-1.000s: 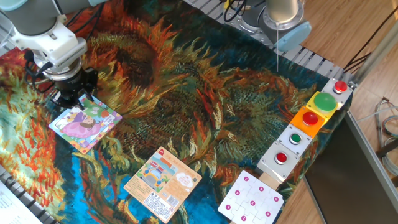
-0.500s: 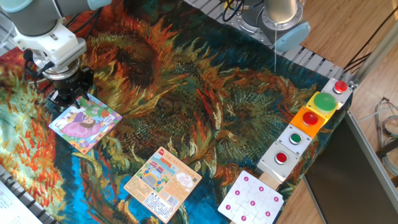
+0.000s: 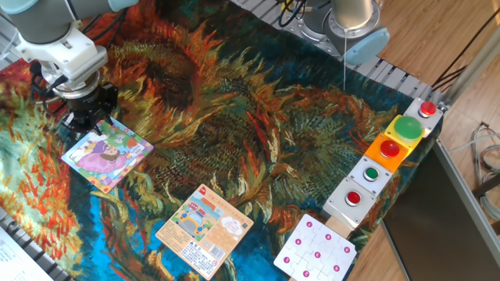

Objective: Assemble one piece of a puzzle

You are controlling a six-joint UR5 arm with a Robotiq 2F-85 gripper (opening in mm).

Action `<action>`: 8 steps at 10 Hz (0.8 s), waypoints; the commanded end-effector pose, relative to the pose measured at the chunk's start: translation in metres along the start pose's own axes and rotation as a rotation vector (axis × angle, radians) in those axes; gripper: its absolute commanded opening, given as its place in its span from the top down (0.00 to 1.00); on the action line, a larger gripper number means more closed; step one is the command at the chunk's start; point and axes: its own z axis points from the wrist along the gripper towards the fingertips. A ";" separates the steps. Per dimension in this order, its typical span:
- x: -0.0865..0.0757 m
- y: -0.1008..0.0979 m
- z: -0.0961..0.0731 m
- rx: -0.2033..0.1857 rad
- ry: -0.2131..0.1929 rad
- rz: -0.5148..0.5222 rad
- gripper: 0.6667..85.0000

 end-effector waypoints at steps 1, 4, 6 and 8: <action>-0.001 0.005 -0.001 -0.016 -0.011 0.014 0.99; -0.001 -0.002 -0.001 0.009 -0.013 0.005 0.99; -0.002 0.002 0.007 0.008 -0.024 0.008 0.99; -0.001 0.006 0.009 0.008 -0.022 0.011 0.99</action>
